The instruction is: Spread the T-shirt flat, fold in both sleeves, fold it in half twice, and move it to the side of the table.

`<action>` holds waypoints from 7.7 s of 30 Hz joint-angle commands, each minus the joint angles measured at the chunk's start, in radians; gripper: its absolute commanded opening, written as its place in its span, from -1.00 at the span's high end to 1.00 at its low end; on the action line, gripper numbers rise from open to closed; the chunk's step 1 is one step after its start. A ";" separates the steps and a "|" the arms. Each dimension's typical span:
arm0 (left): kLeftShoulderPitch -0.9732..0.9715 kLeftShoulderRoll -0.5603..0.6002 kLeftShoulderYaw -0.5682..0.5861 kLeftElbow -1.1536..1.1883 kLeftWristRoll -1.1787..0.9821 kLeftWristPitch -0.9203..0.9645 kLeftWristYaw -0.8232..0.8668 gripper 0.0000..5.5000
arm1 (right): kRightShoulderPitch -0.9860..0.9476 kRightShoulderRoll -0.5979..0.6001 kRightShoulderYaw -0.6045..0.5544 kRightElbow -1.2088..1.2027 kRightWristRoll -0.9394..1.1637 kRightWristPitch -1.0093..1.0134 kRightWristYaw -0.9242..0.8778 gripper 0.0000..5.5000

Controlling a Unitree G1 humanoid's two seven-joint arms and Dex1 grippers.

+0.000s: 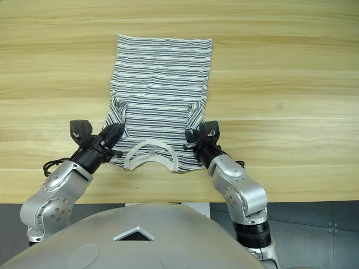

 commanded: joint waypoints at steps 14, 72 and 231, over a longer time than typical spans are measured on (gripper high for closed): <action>-0.024 0.005 0.003 -0.003 0.014 -0.013 0.012 0.61 | -0.065 0.103 -0.182 -0.101 0.342 0.081 0.100 0.47; -0.817 0.840 -0.680 1.263 1.913 -1.935 0.532 0.39 | -0.662 -0.482 0.378 1.313 -1.289 -2.198 0.434 -0.11; -1.030 0.115 -0.161 1.335 0.710 -0.691 -0.422 0.04 | -0.911 0.020 -0.100 1.115 -0.273 -0.552 0.994 0.03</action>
